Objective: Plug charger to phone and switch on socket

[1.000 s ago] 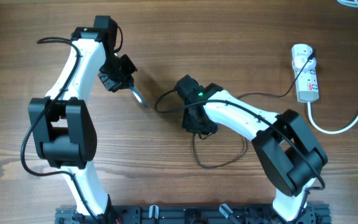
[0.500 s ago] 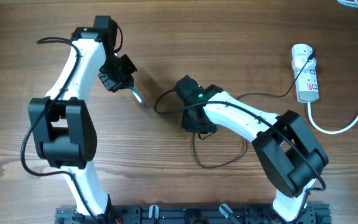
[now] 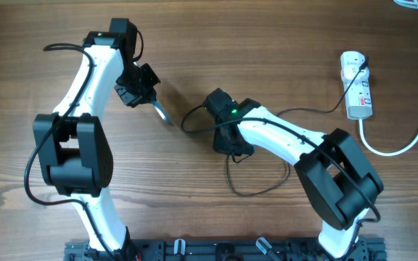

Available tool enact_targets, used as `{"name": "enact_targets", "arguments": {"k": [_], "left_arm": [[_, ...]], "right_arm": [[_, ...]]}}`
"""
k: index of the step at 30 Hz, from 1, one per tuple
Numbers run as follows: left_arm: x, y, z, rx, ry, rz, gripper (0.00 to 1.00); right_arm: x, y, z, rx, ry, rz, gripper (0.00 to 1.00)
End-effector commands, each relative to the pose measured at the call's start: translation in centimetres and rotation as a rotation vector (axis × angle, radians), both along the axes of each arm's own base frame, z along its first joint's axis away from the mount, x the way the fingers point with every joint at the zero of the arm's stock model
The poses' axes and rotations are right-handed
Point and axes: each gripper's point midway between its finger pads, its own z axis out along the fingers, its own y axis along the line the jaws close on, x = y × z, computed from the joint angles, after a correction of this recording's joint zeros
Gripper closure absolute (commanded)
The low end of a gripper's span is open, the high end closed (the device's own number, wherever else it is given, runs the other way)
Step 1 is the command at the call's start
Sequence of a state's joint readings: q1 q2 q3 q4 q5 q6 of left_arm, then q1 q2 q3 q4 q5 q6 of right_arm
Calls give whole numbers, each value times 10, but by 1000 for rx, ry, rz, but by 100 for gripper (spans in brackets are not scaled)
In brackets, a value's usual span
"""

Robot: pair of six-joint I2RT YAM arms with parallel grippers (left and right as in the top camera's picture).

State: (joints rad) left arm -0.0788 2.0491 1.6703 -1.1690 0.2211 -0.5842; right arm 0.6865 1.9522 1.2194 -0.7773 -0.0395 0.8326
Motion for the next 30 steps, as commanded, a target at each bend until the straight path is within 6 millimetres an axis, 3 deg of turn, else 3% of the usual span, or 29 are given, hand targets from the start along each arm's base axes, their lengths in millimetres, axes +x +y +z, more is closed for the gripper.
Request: {"name": "enact_targets", "arguments": {"k": [1,4,7,9,12,17,24,28,29,30], "left_arm": [[1,1,8,4,-23,-1,96],[1,-2,8,-14,-24,-10,96],[8,-39,22,-235,-107,-172,96],[15,-73,45,-463,-209,-290,96],[27,-103,79,-693,-344,-365,96],[33,-133,152,-1037,-577,-522,96],[16,-143,213,-952,-764,-646,96],[-4,-151,248,-899,-848,-704,96],[-17,-158,259,-907,-855,-730,96],[-21,-161,260,-911,-849,-736,96]], "right_arm": [[-10,-18,-22,-82,33,18,96],[-9,-17,-21,-78,28,50,96],[-9,-8,-15,-38,31,120,96],[-9,3,1,30,26,164,96],[-12,15,40,129,-15,212,96],[-30,34,127,365,-144,411,96],[-45,22,218,487,-383,432,96],[-43,9,240,466,-481,403,96],[-47,8,246,496,-474,360,96],[-49,10,248,516,-472,368,96]]}}
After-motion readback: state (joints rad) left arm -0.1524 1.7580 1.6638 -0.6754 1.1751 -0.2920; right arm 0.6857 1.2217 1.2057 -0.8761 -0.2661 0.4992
